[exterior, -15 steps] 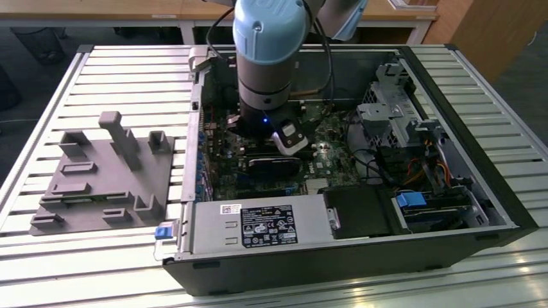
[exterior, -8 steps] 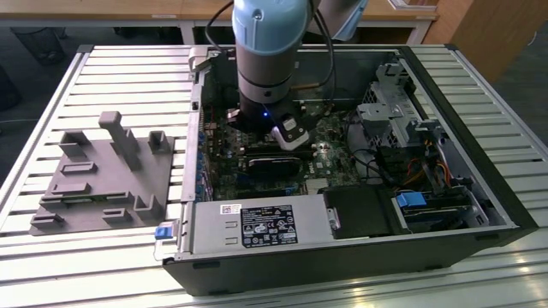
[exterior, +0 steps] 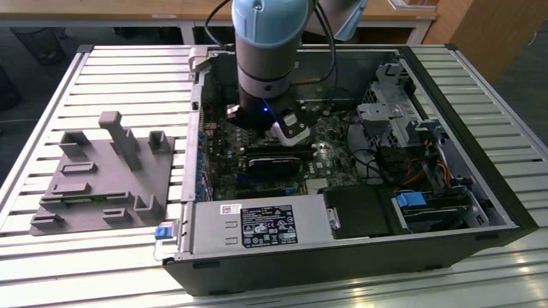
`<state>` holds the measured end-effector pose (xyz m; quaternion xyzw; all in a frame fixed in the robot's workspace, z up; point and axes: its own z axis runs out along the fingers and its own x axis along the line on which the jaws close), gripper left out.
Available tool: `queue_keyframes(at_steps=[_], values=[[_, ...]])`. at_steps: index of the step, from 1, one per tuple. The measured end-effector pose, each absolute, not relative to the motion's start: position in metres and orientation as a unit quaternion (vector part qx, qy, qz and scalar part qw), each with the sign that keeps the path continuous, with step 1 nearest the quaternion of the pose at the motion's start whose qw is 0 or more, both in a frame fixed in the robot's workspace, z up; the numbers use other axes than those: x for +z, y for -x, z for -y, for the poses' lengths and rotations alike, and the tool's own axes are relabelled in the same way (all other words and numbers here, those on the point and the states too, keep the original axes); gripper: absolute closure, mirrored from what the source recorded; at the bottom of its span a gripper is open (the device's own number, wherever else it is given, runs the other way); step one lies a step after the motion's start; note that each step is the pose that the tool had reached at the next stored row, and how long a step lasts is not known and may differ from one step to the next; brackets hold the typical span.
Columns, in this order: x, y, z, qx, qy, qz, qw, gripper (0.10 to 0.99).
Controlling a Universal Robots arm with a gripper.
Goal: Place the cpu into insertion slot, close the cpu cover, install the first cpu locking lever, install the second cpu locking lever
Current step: 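Install the second cpu locking lever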
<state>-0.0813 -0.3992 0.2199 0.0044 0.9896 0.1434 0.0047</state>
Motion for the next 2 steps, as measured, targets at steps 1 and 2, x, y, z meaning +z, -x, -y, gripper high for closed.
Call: queue_keyframes(at_steps=[1, 2], values=[[0.2213, 0.0813, 0.3992, 0.144, -0.004, -0.990, 0.005, 0.980], [0.2221, 0.0813, 0.3992, 0.144, -0.004, -0.990, 0.005, 0.980]])
